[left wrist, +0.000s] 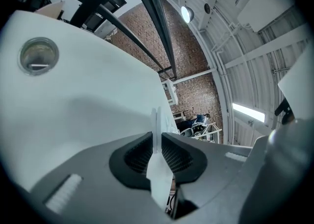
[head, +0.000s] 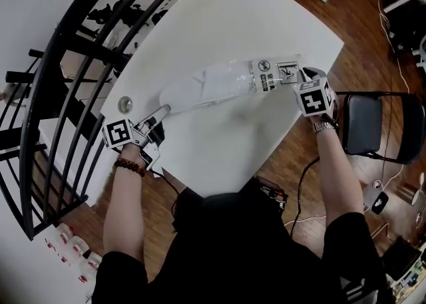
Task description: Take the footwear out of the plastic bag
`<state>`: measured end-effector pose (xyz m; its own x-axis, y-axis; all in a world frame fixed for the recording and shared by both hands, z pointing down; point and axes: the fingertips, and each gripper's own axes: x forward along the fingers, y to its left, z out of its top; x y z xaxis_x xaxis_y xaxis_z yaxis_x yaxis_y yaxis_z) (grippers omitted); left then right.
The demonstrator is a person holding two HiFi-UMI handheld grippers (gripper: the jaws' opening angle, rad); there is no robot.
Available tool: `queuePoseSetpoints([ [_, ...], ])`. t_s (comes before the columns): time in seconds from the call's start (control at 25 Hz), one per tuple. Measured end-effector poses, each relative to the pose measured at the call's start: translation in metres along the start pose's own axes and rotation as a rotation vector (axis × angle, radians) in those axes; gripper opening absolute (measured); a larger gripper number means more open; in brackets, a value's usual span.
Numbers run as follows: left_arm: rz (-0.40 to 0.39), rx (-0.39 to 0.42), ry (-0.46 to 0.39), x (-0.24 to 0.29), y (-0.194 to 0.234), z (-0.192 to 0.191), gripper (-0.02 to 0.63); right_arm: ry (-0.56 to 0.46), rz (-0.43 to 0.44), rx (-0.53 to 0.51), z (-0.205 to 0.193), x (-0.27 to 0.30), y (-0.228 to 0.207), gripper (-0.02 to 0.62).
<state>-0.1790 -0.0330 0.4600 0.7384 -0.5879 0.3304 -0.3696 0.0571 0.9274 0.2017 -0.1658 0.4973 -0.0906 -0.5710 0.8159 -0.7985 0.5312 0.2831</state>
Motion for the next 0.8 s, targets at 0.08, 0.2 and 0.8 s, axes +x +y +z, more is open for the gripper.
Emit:
queuePoseSetpoints([
  [0.08,-0.026,-0.020,-0.022,-0.006,-0.004,0.001,0.075,0.002,-0.010,0.002,0.002,-0.002,-0.002,0.029],
  [0.2,-0.022,-0.034,-0.051,-0.019,0.000,0.002,0.075,0.004,-0.023,0.007,0.004,-0.005,-0.003,0.029],
  [0.8,0.029,-0.094,-0.218,-0.057,0.025,0.002,0.075,0.078,-0.119,0.070,-0.022,-0.004,-0.035,0.029],
])
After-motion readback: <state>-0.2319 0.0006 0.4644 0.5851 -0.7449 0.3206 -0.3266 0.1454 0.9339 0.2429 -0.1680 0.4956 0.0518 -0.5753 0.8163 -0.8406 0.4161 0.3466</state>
